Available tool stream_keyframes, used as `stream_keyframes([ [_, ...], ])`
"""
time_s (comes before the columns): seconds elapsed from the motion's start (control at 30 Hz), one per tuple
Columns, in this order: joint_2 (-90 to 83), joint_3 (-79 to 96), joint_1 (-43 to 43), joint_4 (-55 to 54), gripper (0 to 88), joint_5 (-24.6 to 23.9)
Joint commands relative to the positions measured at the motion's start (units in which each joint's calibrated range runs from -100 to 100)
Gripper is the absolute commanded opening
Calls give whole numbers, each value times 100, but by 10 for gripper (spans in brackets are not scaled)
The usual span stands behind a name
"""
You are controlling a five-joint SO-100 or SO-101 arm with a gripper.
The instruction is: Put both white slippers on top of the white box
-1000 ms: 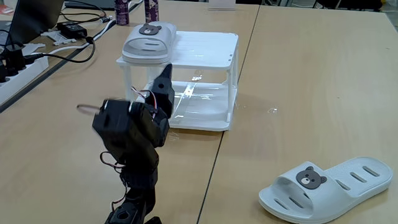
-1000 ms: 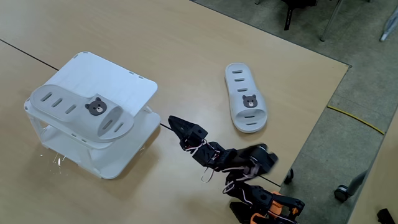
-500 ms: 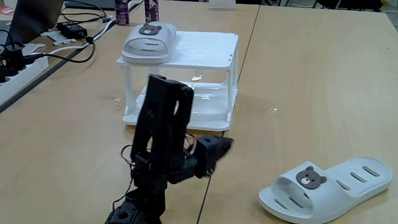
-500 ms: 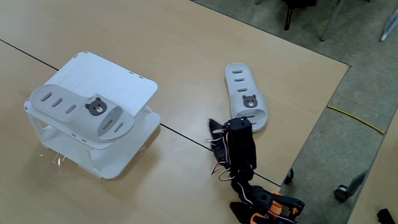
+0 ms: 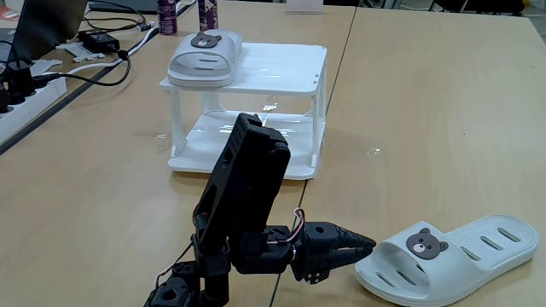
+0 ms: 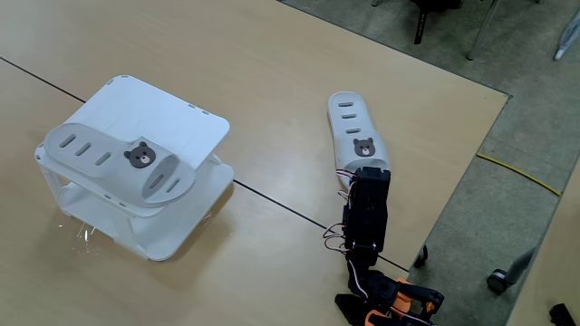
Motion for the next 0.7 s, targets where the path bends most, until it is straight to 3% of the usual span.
stream_keyframes([
  [0.0, 127, -39, 49, -179, 44, 42],
  [0.17, 110, -247, -1, -179, 177, 42],
  [0.67, 892, -2231, -17, -67, 185, 42],
])
